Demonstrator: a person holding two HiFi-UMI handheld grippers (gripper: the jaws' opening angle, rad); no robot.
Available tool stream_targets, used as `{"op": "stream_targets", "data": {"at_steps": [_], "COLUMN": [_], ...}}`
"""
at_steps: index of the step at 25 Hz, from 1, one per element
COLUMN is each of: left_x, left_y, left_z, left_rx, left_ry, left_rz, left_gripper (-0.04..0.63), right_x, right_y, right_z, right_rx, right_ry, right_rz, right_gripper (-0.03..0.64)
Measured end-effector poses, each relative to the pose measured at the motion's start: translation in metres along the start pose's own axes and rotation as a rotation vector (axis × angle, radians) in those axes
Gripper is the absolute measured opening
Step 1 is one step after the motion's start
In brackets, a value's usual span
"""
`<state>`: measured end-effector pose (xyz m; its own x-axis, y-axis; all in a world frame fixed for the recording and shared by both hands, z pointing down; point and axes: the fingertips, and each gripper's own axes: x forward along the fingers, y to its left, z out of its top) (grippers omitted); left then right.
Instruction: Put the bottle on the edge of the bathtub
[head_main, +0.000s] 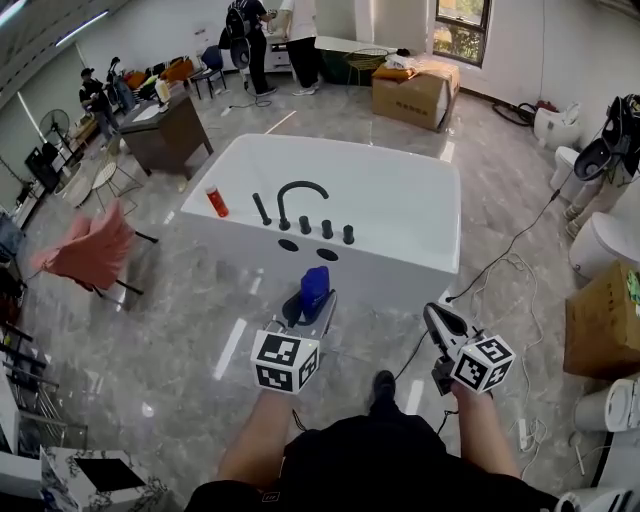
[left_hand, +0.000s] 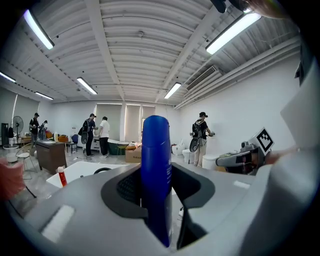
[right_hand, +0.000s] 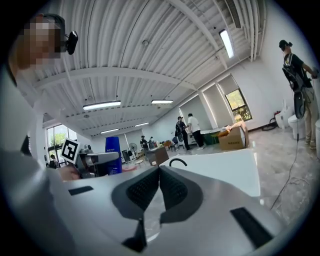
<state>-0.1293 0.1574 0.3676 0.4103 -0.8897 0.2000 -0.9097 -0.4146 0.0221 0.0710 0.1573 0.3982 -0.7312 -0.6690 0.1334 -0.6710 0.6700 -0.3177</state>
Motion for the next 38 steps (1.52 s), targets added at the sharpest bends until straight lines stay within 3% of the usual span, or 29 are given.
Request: {"op": "stream_targets", "data": {"at_steps": [16,25,32,38], "left_x": [0.11,0.161,0.191,0.219], "left_y": [0.03,0.023,0.029,0.066], "left_z": [0.021,0.014,0.006,0.002], "left_rx": [-0.02,-0.047,-0.069,-0.098], "left_ry": [0.058,0.091,0.111,0.114], "left_rz": [0.082,0.076,0.029,-0.013], "left_gripper": [0.163,0.162,0.161,0.161], "right_x": [0.084,0.085,0.099,0.138], "right_y": [-0.104,-0.169,-0.182,-0.182], "right_z": [0.038,0.033,0.02,0.022], "right_rx": [0.044,0.066,0.082,0.08], "right_ry": [0.03,0.052,0.105,0.147], "right_rz": [0.114,0.069,0.045,0.017], "right_gripper": [0.012,0.012,0.012,0.012]}}
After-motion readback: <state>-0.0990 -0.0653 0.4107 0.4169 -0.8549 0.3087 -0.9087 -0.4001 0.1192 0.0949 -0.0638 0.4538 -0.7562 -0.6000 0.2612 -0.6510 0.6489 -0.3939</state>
